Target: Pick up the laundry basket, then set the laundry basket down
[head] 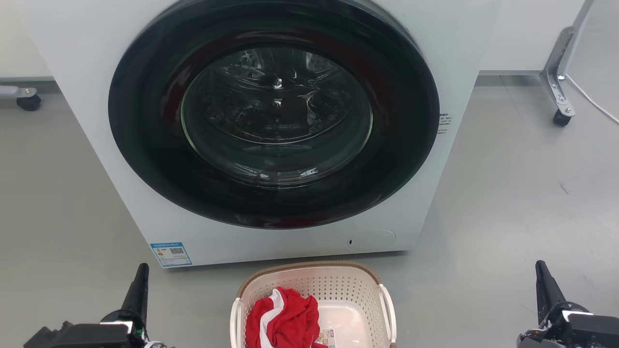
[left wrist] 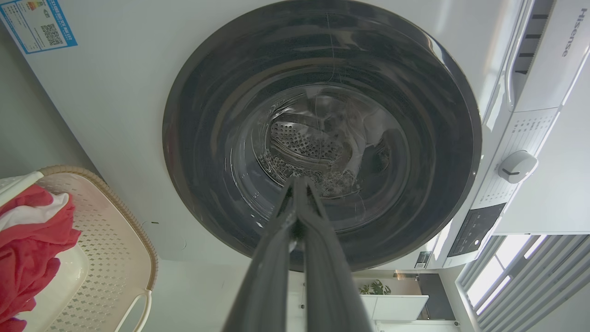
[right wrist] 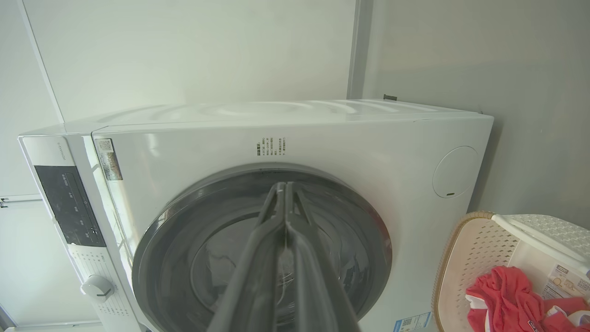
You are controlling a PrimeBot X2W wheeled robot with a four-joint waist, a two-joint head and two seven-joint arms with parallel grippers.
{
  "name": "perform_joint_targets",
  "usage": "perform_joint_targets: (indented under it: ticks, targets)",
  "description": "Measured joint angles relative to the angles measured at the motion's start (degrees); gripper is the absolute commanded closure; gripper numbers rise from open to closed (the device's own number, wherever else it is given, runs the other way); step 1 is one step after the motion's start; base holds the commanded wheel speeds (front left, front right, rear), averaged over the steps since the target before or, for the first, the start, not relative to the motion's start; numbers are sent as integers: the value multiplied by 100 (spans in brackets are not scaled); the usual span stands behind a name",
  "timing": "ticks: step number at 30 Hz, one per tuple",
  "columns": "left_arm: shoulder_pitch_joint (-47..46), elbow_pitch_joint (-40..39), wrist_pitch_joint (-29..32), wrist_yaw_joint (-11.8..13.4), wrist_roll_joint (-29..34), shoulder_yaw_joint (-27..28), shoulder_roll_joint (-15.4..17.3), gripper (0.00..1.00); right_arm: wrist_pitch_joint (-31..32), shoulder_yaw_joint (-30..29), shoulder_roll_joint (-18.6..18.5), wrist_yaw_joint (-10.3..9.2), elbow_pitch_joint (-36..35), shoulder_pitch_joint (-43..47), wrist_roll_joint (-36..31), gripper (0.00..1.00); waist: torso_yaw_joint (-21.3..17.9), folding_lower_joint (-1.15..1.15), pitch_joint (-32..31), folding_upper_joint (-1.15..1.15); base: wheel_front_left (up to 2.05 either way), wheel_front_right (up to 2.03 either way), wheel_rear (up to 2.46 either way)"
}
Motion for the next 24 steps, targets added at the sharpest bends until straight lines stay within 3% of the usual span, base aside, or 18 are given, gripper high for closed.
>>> perform_joint_targets:
  ticks: [24]
  targets:
    - [0, 7, 0, 0, 0, 0, 0, 100, 0, 1, 1, 0, 0, 0, 8, 100, 0, 0, 0, 0, 0, 0, 0]
